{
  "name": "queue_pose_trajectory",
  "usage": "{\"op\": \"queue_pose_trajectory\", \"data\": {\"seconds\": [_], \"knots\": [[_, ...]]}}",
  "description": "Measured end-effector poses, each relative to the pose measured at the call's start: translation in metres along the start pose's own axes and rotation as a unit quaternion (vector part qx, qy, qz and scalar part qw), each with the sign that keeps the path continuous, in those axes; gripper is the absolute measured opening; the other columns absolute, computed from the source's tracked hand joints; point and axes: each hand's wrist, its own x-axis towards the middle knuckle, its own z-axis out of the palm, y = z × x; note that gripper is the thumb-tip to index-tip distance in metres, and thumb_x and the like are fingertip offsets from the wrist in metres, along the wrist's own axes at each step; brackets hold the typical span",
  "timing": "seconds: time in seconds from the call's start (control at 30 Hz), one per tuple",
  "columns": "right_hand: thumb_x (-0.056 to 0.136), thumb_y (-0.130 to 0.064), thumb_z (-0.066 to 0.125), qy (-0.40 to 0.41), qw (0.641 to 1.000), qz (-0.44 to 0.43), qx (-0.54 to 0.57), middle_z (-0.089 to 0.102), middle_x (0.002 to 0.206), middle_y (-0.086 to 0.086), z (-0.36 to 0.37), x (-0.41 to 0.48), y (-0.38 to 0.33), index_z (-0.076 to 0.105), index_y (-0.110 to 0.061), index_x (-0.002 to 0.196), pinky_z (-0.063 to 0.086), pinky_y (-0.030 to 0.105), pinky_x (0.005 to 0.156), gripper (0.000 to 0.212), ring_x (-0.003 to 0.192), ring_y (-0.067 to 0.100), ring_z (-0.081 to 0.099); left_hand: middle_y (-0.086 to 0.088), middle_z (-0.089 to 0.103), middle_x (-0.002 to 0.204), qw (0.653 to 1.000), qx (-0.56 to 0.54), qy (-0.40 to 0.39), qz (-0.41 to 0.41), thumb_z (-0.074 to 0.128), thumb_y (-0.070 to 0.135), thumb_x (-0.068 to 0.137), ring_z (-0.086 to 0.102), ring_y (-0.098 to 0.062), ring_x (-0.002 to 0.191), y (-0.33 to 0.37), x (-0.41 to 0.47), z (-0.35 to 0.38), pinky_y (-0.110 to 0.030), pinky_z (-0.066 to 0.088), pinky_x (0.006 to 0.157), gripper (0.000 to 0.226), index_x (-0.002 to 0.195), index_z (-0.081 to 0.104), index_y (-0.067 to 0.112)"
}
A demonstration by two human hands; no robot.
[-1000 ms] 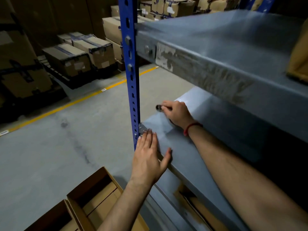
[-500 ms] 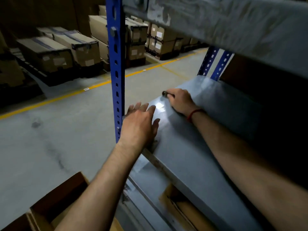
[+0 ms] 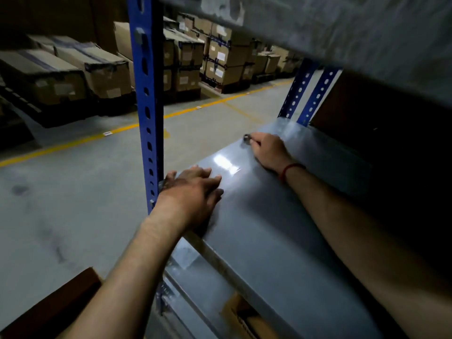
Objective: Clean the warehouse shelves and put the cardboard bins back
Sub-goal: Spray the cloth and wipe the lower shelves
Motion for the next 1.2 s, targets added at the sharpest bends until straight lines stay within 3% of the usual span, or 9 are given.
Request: {"op": "queue_pose_trajectory", "data": {"seconds": [0.17,0.3,0.4,0.63,0.73,0.83,0.97,1.07,1.2], "knots": [[0.097,-0.013,0.061,-0.135,0.931,-0.309,0.138,0.061,0.136,0.006,-0.006,-0.041,-0.037,0.065,-0.009,0.129,0.036,0.026,0.115,0.032,0.132,0.013,0.052,-0.006,0.064,0.122,0.996,0.056,0.061,-0.016,0.046,0.058,0.097,0.058,-0.030,0.115,0.019,0.051,-0.022,-0.039,0.045,0.092,0.045,0.122,0.064,0.025],[0.102,-0.022,0.051,-0.046,0.999,-0.011,-0.002,0.066,0.128,0.012,-0.019,0.013,0.049,0.067,-0.011,0.125,0.046,0.034,0.104,0.031,0.120,0.029,0.061,0.005,0.057,0.136,0.990,0.017,0.102,0.094,0.052,0.054,0.096,0.049,-0.022,0.126,0.007,0.068,0.000,-0.039,0.031,0.106,0.039,0.127,0.061,0.033],[0.102,-0.020,0.043,0.006,0.981,0.150,-0.120,0.067,0.116,0.023,-0.004,0.038,0.068,0.066,-0.001,0.110,0.048,0.040,0.090,0.030,0.107,0.039,0.060,0.006,0.039,0.157,0.992,-0.045,0.081,0.088,0.048,0.057,0.097,0.030,-0.019,0.147,0.004,0.073,0.013,-0.045,0.018,0.117,0.053,0.145,0.048,0.034],[0.098,-0.015,0.058,-0.077,0.980,-0.176,0.048,0.062,0.134,0.002,0.002,0.020,0.009,0.064,-0.013,0.131,0.035,0.018,0.112,0.034,0.127,0.007,0.053,0.004,0.029,0.162,0.986,-0.035,0.071,0.145,0.038,0.056,0.101,0.018,-0.020,0.152,0.002,0.078,0.023,-0.041,0.020,0.119,0.049,0.144,0.049,0.034],[0.105,-0.023,0.047,-0.060,0.995,0.039,-0.063,0.063,0.131,0.018,-0.034,0.028,0.071,0.061,-0.005,0.131,0.038,0.028,0.108,0.035,0.120,0.029,0.059,0.004,0.040,0.156,0.985,-0.036,0.071,0.155,0.025,0.060,0.091,0.025,-0.021,0.150,0.002,0.076,0.022,-0.035,0.025,0.113,0.061,0.130,0.060,0.028],[0.106,-0.028,0.041,0.008,0.931,0.297,-0.210,0.050,0.138,0.029,-0.056,0.016,0.114,0.048,0.006,0.136,0.037,0.044,0.110,0.046,0.128,0.040,0.049,0.004,0.049,0.147,0.985,-0.037,0.078,0.149,0.015,0.064,0.085,0.030,-0.021,0.146,0.003,0.076,0.021,-0.034,0.029,0.109,0.072,0.124,0.062,0.027],[0.107,-0.022,0.035,-0.017,0.944,0.235,-0.232,0.053,0.137,0.025,-0.028,0.041,0.093,0.051,0.003,0.136,0.046,0.019,0.095,0.042,0.127,0.037,0.050,0.002,0.057,0.133,0.983,-0.035,0.092,0.155,0.004,0.067,0.075,0.038,-0.021,0.140,0.003,0.079,0.021,-0.036,0.035,0.103,0.083,0.118,0.064,0.027],[0.101,-0.033,0.051,0.008,0.985,0.132,-0.111,0.070,0.116,0.018,-0.011,0.060,0.064,0.069,-0.006,0.119,0.051,0.033,0.095,0.038,0.109,0.032,0.063,0.003,0.057,0.132,0.982,-0.037,0.092,0.158,0.006,0.067,0.075,0.040,-0.022,0.139,0.002,0.078,0.020,-0.037,0.037,0.103,0.082,0.117,0.064,0.027],[0.098,-0.033,0.059,-0.022,0.994,0.048,-0.096,0.069,0.124,0.010,-0.025,0.050,0.097,0.070,-0.011,0.122,0.043,0.028,0.103,0.034,0.117,0.025,0.062,0.001,0.058,0.134,0.983,-0.044,0.085,0.159,0.011,0.067,0.078,0.040,-0.023,0.140,0.003,0.078,0.019,-0.037,0.038,0.105,0.081,0.121,0.065,0.025]]}}
